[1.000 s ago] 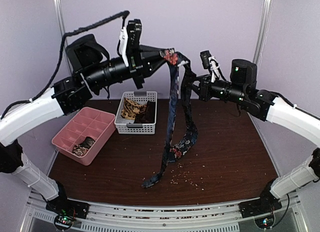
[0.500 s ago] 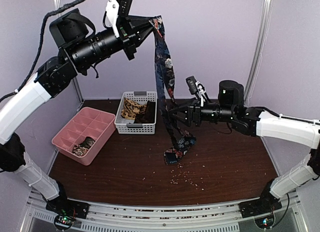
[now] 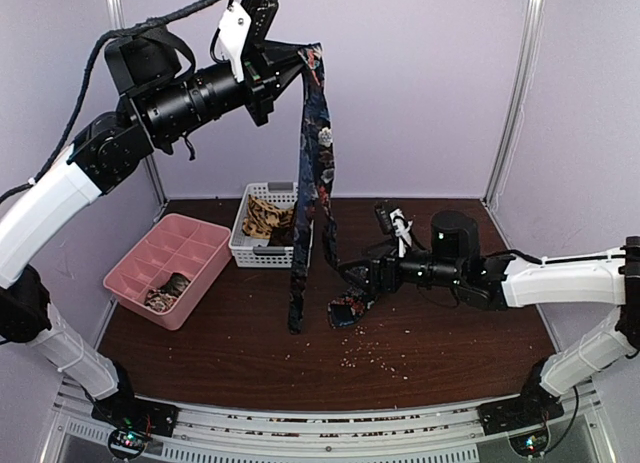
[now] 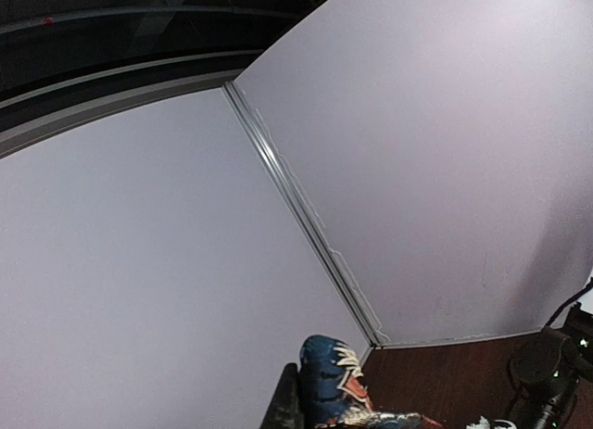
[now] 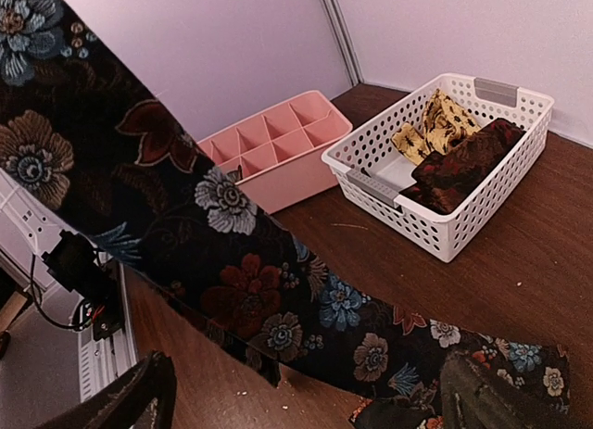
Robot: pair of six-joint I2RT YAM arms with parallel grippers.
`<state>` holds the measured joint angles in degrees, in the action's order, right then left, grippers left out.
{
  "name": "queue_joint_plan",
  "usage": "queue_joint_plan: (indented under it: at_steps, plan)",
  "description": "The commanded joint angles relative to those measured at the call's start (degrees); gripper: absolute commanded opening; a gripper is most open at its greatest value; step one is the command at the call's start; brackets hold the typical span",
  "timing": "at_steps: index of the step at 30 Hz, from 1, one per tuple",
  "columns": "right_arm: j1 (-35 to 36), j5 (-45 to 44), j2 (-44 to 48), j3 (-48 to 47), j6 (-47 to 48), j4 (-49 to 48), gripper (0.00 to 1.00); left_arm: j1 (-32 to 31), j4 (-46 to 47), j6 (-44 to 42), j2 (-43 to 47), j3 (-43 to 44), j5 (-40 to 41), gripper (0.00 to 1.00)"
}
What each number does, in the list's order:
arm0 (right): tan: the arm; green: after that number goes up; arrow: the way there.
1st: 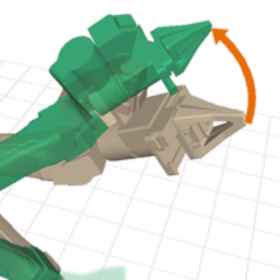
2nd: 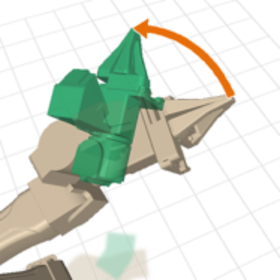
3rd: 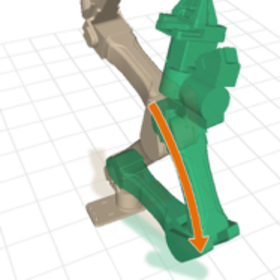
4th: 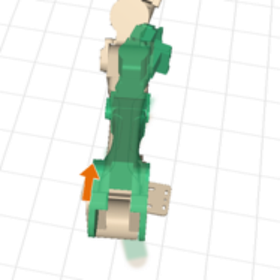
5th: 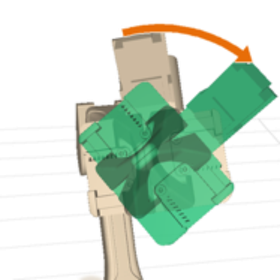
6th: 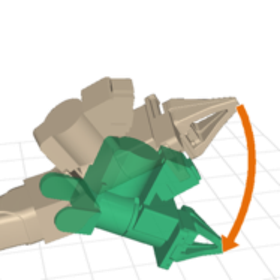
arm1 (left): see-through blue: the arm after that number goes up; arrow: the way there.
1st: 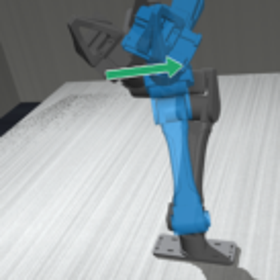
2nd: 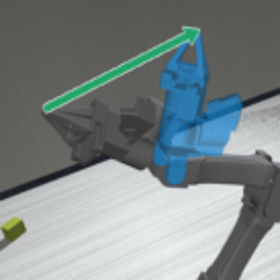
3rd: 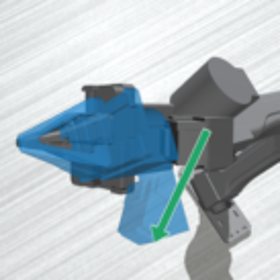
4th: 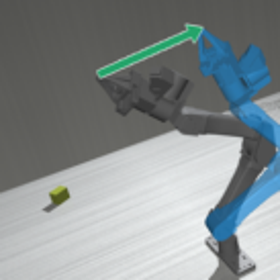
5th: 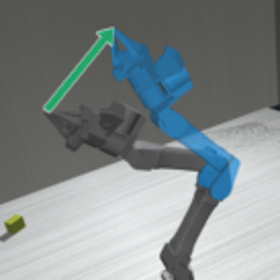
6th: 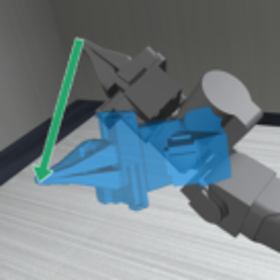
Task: Roll the ties
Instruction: Pick up the tie from the center of the board.
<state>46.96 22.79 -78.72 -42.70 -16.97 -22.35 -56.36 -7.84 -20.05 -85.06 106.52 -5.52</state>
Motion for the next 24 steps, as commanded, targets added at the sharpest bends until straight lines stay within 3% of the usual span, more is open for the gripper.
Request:
queue_joint_plan:
  at_steps: [1,8,10,17,20,24]
  plan:
    - [2.69,-7.63,-3.48,-0.49,-0.16,-7.57,1.00,0.28,2.11,-1.13,2.11,1.85,2.57,0.00]
    - [5.44,0.14,-12.10,-7.19,-0.23,-14.97,1.00,0.28,2.22,-1.64,2.02,2.35,3.64,0.00]
    - [6.54,0.43,-14.23,-9.69,0.86,-15.02,0.96,0.28,2.33,-1.74,2.00,2.46,4.30,0.00]
    - [7.03,-13.67,-20.19,-15.70,4.52,-11.93,0.63,0.28,3.37,-1.38,3.17,2.07,5.19,0.00]
    - [6.78,-14.06,-23.19,-17.64,4.45,-11.91,0.45,0.28,4.06,-1.64,3.68,1.72,6.35,0.00]
    - [6.48,-12.48,-28.35,-22.38,4.11,-9.88,0.31,0.28,5.52,-1.70,4.28,0.91,7.70,0.00]
